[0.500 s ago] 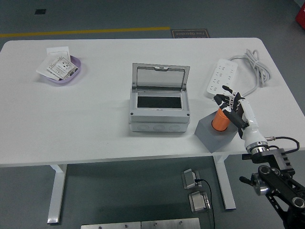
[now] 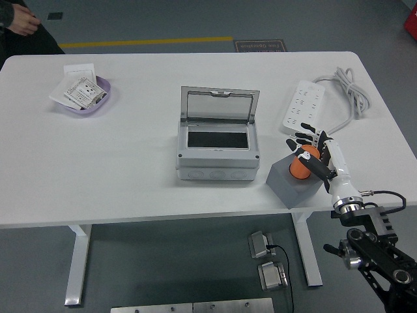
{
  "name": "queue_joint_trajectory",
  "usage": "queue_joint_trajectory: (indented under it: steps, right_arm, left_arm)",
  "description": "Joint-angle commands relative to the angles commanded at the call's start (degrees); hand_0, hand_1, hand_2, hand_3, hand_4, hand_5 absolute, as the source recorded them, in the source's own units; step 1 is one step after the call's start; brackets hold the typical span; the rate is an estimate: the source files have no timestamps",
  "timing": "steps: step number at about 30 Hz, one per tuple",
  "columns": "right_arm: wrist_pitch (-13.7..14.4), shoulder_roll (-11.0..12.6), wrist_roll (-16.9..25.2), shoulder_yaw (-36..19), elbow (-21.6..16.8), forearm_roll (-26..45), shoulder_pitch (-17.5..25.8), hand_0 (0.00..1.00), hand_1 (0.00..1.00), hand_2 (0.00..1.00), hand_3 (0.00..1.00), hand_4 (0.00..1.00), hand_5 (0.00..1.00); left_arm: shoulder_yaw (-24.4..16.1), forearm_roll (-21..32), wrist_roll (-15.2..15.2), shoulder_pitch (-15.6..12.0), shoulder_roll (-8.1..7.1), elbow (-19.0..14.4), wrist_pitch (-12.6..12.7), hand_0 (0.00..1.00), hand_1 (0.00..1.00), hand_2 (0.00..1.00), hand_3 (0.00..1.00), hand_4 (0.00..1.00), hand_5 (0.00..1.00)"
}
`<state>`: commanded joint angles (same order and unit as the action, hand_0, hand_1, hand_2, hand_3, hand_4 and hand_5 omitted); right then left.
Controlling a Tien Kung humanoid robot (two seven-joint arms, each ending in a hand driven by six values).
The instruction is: Pick up the cylinder from the cube,place it in the box,flap close box
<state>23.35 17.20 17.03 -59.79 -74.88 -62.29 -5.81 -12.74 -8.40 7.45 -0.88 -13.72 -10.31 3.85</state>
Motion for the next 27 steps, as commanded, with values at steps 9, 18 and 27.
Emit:
queue_joint_trajectory:
  steps: [9,18,27]
  right_arm:
    - [0.29,-0.09,-0.89,0.81,-0.30,-1.31,-0.16,0.780,0.718,0.712,0.835,0.641,0.017]
    - [0.28,-0.23,-1.56,2.06,-0.22,-1.93,-0.43,0.788,0.736,0.735,0.879,0.539,0.002]
    - [-0.58,-0.31,-0.54,2.38,0.49,1.85,-0.40,0.789,0.735,0.736,0.874,0.554,0.002]
  left_arm:
    - [1.05,0.86,-0.28,0.13,-0.03,0.00,0.08,0.610,0.633,0.583,0.573,0.604,0.128]
    - [3.22,2.94,-0.73,0.19,-0.04,0.00,0.05,0.609,0.632,0.582,0.575,0.604,0.122]
    - [2.94,2.94,-1.09,0.31,-0.19,-0.08,0.11,0.609,0.632,0.583,0.575,0.603,0.123]
